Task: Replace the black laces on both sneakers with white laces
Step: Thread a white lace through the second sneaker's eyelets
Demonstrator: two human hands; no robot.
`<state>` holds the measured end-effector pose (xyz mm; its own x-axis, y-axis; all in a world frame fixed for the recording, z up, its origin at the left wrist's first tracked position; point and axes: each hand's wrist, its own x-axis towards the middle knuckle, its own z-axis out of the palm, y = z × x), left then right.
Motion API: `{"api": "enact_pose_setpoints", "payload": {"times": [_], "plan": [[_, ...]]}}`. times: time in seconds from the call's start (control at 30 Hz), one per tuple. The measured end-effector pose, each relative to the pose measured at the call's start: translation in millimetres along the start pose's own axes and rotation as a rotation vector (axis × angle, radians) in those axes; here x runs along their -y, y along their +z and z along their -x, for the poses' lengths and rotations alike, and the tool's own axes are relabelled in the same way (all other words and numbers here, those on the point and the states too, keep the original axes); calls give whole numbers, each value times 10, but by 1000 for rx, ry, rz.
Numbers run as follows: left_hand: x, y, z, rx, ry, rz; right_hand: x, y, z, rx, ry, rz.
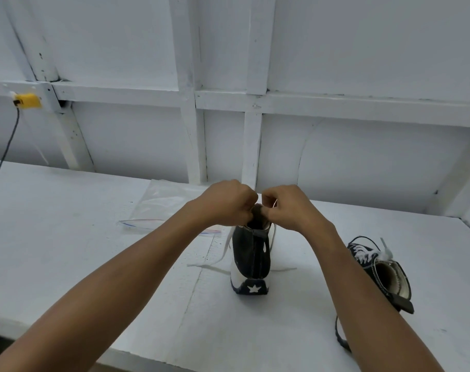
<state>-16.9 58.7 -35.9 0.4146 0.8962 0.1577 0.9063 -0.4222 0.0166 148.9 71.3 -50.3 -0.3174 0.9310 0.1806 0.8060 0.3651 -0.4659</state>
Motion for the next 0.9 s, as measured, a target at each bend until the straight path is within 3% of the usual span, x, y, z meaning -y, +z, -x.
{"api": "enact_pose_setpoints", "payload": {"times": [0.17,0.27,0.37,0.53,0.77,0.9], "plan": [[32,67,-76,-121,-34,167,-33,-57,12,-84,-55,62],[56,106,-83,-173,60,66,-46,-22,14,-129,-76,70],[137,123,-115,-106,153,85,-78,30,18,-126,-78,42],[261,145,-197,-96,10,333,-120,-20,-34,-49,-8,-31],[261,226,-255,-136,35,211,-177,113,-70,-140,15,-93],[290,276,-213,-86,-76,384,-219,104,-64,22,194,-266]]}}
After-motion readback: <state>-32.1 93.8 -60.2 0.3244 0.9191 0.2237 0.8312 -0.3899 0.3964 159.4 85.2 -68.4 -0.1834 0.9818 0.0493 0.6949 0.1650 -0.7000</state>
